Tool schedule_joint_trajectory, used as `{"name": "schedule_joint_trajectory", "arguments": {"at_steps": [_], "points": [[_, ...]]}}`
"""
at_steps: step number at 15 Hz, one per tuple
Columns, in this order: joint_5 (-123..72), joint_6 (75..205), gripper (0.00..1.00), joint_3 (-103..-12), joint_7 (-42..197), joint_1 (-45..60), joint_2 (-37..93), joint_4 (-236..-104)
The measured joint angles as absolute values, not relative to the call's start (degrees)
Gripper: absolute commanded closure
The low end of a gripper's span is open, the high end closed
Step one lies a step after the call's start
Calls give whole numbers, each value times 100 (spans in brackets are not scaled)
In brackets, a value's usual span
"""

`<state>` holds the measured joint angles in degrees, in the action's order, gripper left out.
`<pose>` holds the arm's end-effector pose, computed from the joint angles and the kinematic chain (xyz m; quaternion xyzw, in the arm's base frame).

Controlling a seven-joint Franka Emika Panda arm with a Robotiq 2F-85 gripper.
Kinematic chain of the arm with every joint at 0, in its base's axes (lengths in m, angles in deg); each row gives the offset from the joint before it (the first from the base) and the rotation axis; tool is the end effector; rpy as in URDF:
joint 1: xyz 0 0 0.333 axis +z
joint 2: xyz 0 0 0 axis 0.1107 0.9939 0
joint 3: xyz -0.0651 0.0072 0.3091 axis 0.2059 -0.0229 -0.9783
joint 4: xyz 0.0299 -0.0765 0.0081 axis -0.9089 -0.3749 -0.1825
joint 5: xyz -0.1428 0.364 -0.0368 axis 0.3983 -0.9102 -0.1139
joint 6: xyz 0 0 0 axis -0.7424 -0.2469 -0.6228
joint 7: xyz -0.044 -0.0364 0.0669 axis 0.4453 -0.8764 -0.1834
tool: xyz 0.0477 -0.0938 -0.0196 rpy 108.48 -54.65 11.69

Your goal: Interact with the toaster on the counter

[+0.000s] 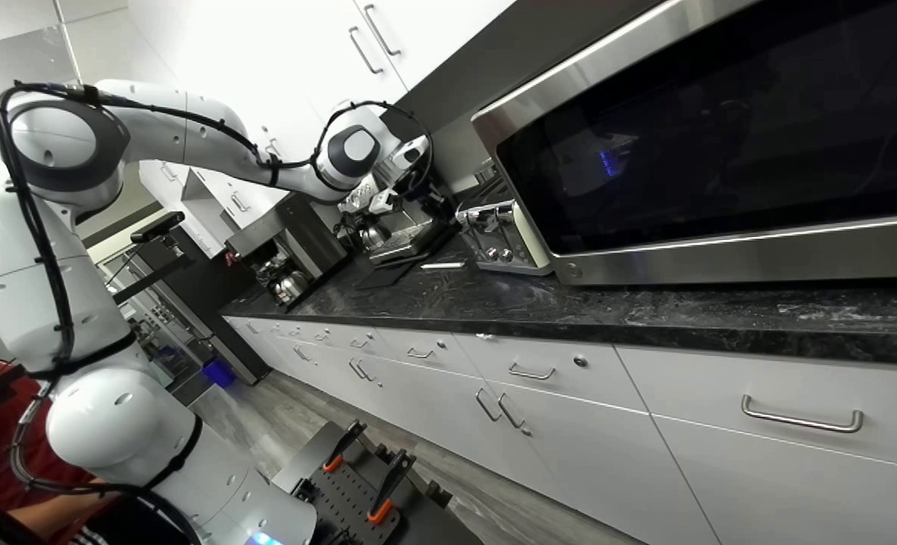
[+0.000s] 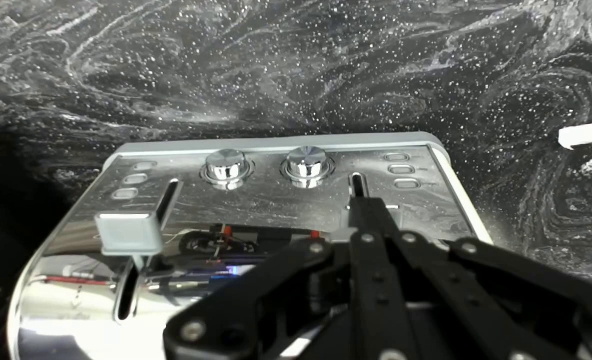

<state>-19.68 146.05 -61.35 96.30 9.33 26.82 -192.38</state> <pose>0.6157 0.0278 0.3481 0.9860 -0.1241 0.1071 0.0304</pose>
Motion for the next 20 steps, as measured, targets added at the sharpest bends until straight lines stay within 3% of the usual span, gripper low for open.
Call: {"name": "schedule_joint_trajectory", "arguments": {"at_steps": [20], "points": [[-1991,14579,100,-6059,9629,1015,3353,-18970]]}}
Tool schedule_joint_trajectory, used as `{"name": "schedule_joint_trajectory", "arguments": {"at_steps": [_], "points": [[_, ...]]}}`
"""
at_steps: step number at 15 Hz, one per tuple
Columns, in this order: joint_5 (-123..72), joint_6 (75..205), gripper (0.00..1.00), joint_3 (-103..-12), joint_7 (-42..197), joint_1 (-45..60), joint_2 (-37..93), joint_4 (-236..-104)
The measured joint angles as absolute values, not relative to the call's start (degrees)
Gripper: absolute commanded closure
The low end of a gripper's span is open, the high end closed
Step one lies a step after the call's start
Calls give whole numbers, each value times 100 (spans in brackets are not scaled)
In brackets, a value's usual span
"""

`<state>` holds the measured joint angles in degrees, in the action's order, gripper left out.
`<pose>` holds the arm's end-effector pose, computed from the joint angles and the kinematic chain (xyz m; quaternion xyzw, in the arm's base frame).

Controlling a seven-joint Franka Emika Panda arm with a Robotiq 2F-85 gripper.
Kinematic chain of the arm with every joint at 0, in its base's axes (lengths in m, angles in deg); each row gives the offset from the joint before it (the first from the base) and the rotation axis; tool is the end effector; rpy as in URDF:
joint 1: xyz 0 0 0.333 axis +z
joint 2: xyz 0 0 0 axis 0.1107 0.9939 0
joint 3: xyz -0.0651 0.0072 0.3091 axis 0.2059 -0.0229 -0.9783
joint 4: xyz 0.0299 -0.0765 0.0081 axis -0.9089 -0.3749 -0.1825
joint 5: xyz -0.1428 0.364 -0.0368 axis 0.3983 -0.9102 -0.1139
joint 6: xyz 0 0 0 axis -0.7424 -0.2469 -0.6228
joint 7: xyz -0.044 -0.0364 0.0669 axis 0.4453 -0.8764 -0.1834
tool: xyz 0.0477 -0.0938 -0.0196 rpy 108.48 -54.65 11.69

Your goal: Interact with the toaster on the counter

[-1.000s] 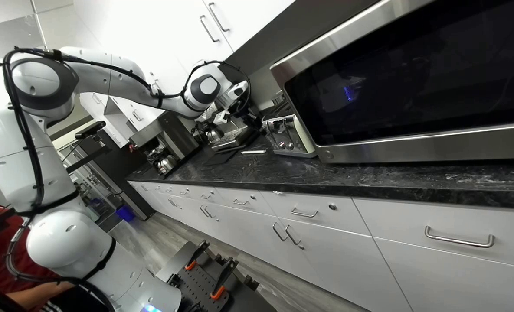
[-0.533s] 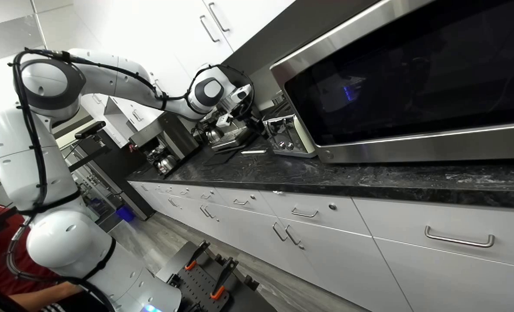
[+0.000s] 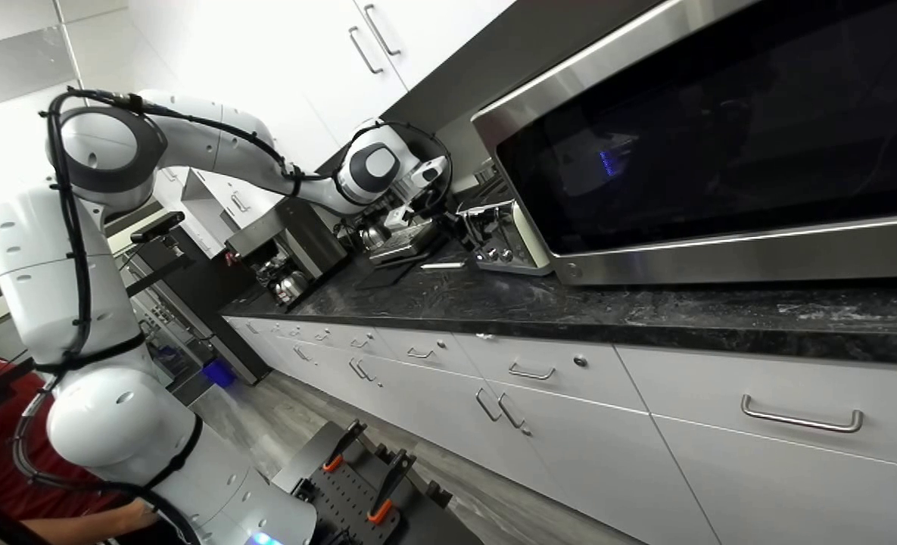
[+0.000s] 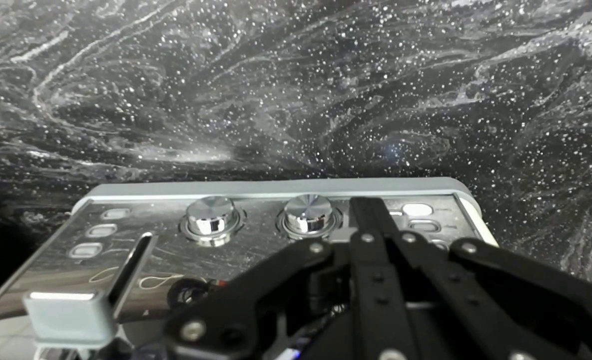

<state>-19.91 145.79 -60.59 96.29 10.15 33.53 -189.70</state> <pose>0.6273 0.0293 0.2956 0.9891 -0.1231 0.0707 0.0383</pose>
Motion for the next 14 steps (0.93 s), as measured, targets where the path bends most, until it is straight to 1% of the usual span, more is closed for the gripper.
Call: {"name": "schedule_joint_trajectory", "arguments": {"at_steps": [14], "points": [[-1990,14588,100,-5963,9743,1113,3379,-18963]]}}
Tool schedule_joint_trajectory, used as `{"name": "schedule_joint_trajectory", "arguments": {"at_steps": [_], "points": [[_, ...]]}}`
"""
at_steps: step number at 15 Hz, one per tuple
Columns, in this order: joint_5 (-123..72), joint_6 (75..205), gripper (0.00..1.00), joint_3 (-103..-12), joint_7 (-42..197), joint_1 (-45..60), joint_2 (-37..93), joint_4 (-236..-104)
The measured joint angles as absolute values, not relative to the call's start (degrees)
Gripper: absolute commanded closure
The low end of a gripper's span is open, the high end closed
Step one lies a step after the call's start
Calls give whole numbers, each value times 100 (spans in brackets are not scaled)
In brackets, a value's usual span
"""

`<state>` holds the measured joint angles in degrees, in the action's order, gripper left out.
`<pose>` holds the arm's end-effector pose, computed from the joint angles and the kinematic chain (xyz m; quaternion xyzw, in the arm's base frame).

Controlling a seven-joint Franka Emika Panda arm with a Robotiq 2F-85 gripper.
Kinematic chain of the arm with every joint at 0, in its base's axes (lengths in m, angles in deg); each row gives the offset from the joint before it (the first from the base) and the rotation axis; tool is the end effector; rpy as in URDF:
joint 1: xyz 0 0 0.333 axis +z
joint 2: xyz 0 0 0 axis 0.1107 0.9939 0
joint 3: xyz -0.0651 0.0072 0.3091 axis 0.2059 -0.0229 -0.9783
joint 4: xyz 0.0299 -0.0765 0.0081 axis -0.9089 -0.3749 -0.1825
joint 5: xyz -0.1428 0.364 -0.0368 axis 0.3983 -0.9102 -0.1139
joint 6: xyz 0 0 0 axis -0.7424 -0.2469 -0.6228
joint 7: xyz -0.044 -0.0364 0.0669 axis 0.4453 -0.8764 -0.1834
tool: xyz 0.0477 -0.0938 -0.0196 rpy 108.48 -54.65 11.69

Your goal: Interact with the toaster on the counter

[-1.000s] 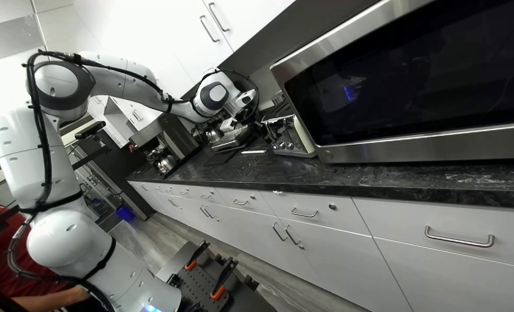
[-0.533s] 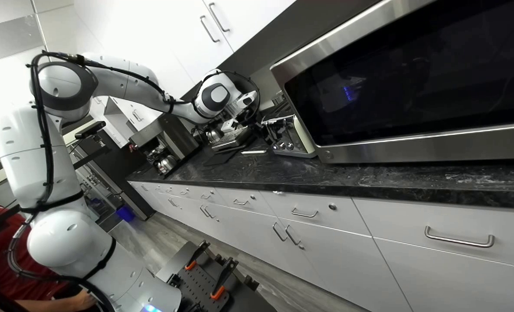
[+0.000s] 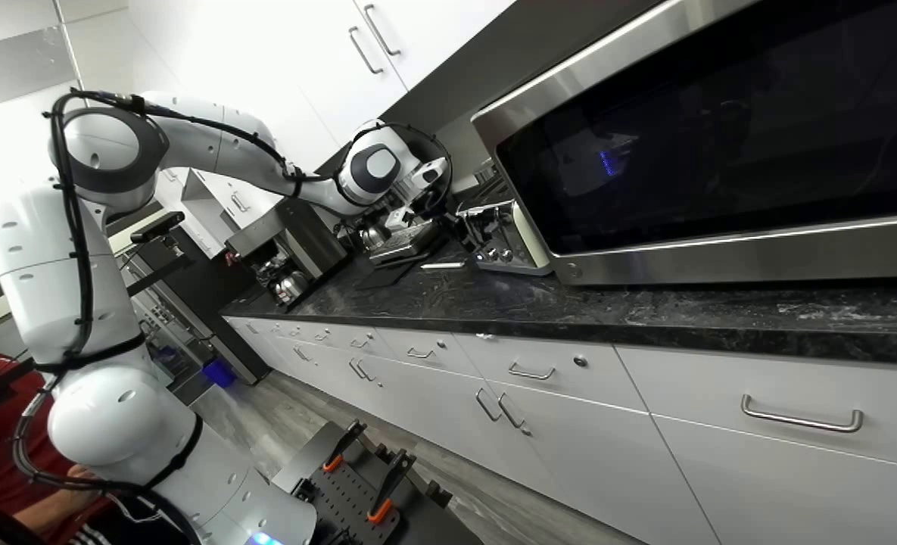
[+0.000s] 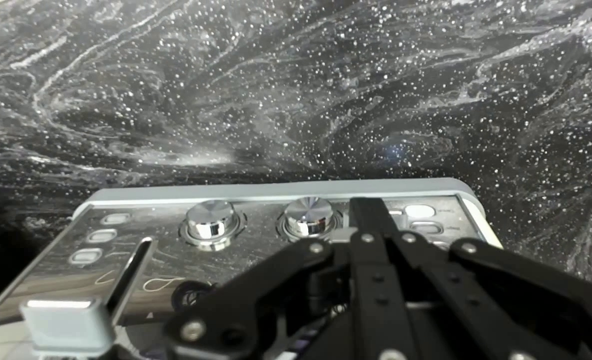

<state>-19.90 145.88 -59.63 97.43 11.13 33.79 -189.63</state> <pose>0.6276 0.0301 0.2935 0.9879 -0.1318 0.0709 0.0408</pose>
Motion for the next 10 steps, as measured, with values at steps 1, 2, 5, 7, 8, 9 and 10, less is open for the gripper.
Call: {"name": "schedule_joint_trajectory", "arguments": {"at_steps": [1,2,5,7,8,9,10], "points": [[-1989,14714,100,-5928,9822,1145,3325,-19041],[-1976,14848,100,-5897,9895,1174,3258,-19141],[-1946,15162,100,-5814,10099,1283,2893,-19603],[-1910,15284,100,-5791,10261,1348,2559,-19981],[-1907,15319,100,-5792,10297,1369,2374,-20181],[-1908,15330,100,-5807,10298,1373,2199,-20365],[-1910,15334,100,-5828,10298,1373,2025,-20542]]}}
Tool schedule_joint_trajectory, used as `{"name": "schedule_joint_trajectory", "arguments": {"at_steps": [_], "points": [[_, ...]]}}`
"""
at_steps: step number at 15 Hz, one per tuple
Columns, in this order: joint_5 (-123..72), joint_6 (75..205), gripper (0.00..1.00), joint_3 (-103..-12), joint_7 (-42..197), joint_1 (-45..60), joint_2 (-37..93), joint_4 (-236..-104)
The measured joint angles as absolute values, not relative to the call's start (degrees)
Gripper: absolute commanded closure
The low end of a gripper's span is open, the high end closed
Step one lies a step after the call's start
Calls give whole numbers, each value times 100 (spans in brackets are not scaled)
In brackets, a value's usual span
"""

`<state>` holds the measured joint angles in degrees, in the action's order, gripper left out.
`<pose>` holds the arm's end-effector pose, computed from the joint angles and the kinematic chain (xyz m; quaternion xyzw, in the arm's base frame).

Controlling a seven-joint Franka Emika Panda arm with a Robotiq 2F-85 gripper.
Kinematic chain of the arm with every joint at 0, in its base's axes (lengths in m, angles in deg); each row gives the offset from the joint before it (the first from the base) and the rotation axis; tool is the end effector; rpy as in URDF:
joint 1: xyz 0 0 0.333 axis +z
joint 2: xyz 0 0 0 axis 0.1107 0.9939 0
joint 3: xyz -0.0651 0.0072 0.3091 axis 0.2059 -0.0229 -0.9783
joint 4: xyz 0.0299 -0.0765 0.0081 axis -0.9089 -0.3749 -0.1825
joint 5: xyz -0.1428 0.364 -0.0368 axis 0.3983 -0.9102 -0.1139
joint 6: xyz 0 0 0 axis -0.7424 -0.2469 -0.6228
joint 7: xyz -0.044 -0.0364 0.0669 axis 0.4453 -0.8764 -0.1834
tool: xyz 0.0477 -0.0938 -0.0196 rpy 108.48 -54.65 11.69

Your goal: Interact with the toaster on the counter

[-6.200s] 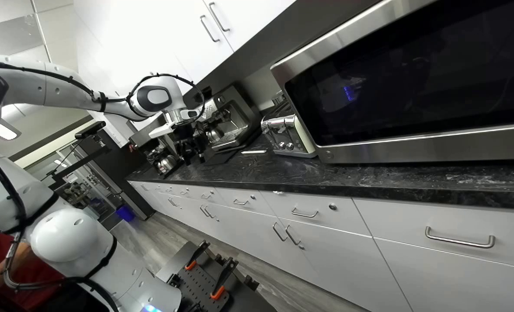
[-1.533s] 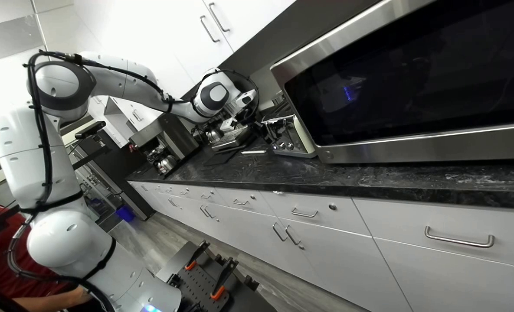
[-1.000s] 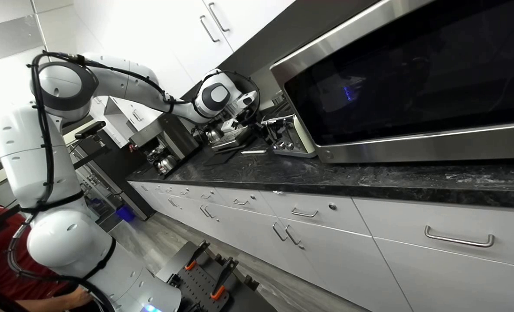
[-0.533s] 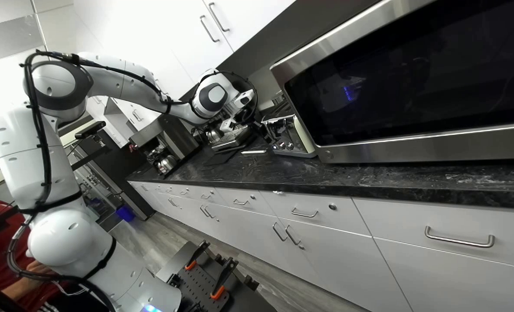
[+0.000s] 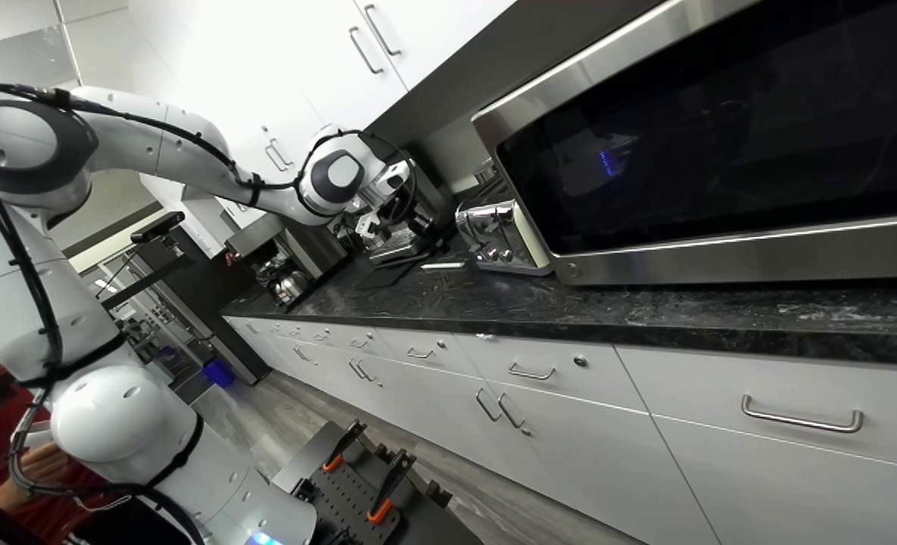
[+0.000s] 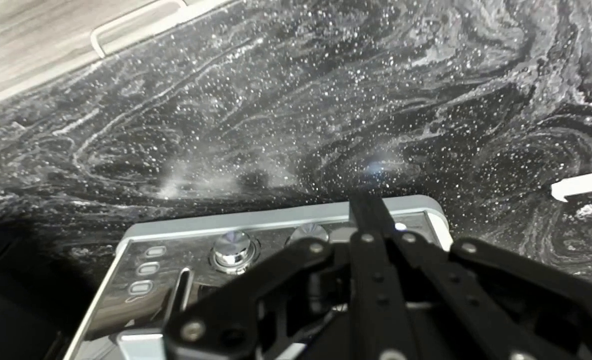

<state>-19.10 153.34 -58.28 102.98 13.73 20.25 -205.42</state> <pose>0.5597 0.0412 0.3280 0.9802 -0.1595 0.1156 0.0206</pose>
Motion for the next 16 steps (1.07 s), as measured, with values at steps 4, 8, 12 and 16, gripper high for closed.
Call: {"name": "schedule_joint_trajectory", "arguments": {"at_steps": [4,8,12,16], "points": [[-2023,15337,99,-5956,10274,1357,1499,-21084],[-2113,15337,99,-6022,10259,1355,1360,-21243],[-2114,15337,99,-6022,10259,1347,1360,-21244],[-2113,15336,97,-6031,10260,1340,1363,-21245]]}}
